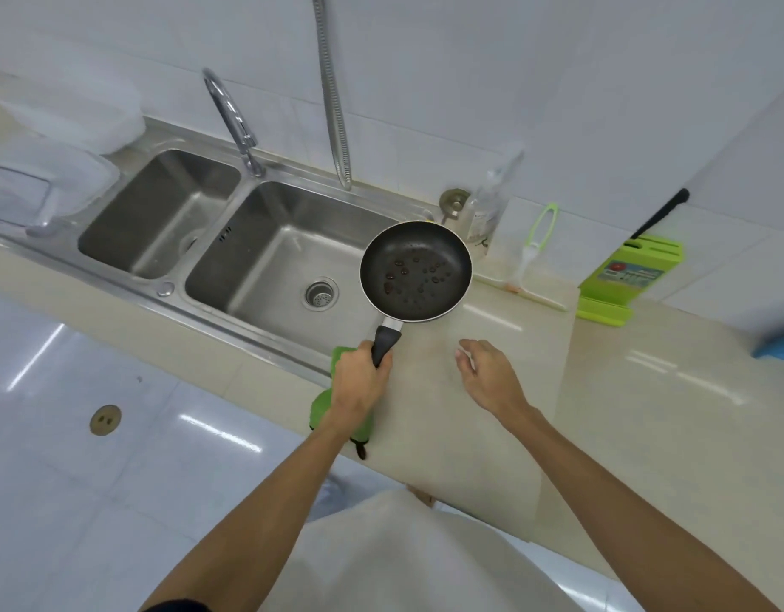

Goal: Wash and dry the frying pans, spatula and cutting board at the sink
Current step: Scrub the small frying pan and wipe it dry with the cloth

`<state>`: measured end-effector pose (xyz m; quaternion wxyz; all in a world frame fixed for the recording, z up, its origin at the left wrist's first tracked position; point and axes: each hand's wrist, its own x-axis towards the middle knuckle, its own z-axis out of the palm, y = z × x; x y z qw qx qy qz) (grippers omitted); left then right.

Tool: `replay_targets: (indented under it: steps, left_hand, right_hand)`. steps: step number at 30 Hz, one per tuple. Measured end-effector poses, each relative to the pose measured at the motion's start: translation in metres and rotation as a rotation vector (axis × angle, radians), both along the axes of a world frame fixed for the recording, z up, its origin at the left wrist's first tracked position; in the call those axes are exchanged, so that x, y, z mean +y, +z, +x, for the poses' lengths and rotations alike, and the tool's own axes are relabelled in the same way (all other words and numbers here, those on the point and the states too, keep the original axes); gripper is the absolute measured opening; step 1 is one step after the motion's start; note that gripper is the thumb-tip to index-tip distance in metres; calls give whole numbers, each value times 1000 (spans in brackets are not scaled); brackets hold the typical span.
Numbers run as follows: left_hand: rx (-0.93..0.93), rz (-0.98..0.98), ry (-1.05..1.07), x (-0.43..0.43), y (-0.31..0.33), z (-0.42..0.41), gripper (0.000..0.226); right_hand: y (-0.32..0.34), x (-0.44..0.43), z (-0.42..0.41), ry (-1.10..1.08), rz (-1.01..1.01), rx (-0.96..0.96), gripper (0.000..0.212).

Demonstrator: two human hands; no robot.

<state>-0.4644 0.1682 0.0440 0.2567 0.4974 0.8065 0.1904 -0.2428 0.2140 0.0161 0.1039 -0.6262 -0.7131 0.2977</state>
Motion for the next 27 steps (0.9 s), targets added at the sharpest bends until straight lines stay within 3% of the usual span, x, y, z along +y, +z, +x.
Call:
replay_targets:
  steps: [7,16,27]
  left_hand:
    - [34,-1,-29,31,8,-131,38]
    - [33,-60,-142,80,8,-294,36]
    - [-37,-131,-317,129,-18,-416,34]
  right_hand:
    - [20,57,-94,30,170,53,31]
    - [45,124,-286,137,321,44,35]
    - [57,198,-467,274,241,-4,48]
